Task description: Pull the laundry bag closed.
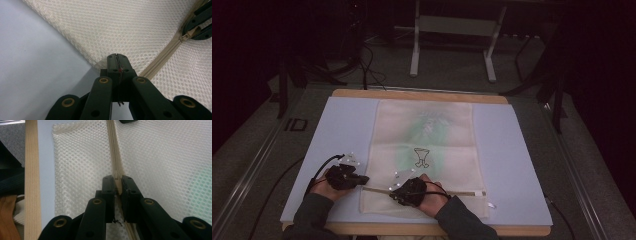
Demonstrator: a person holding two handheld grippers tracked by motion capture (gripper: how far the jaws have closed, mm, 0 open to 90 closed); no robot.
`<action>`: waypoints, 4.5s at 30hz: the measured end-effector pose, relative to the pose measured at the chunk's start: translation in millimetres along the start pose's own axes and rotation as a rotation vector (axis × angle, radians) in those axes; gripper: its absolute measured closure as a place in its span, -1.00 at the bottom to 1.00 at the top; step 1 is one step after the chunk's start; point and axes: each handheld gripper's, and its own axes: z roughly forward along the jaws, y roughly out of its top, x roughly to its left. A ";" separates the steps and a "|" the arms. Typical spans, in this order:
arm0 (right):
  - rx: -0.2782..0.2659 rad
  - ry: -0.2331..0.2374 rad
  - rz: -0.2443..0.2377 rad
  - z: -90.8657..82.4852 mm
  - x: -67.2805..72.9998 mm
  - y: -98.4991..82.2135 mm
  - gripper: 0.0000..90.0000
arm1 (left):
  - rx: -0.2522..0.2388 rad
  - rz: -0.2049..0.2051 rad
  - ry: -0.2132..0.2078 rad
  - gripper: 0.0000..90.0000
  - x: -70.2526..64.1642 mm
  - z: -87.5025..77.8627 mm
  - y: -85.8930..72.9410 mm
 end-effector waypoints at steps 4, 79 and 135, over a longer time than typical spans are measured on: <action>-0.003 -0.001 0.008 -2.7 -1.1 -2.3 0.83 | -0.001 0.000 0.001 1.00 -0.1 0.0 -0.1; 0.043 -0.032 0.039 -33.2 -10.1 -38.7 0.83 | 0.002 0.001 0.007 1.00 -0.9 -0.2 -0.2; 0.061 -0.074 0.068 -60.5 -15.5 -70.5 0.83 | -0.001 0.000 0.007 1.00 -0.8 -0.2 -0.4</action>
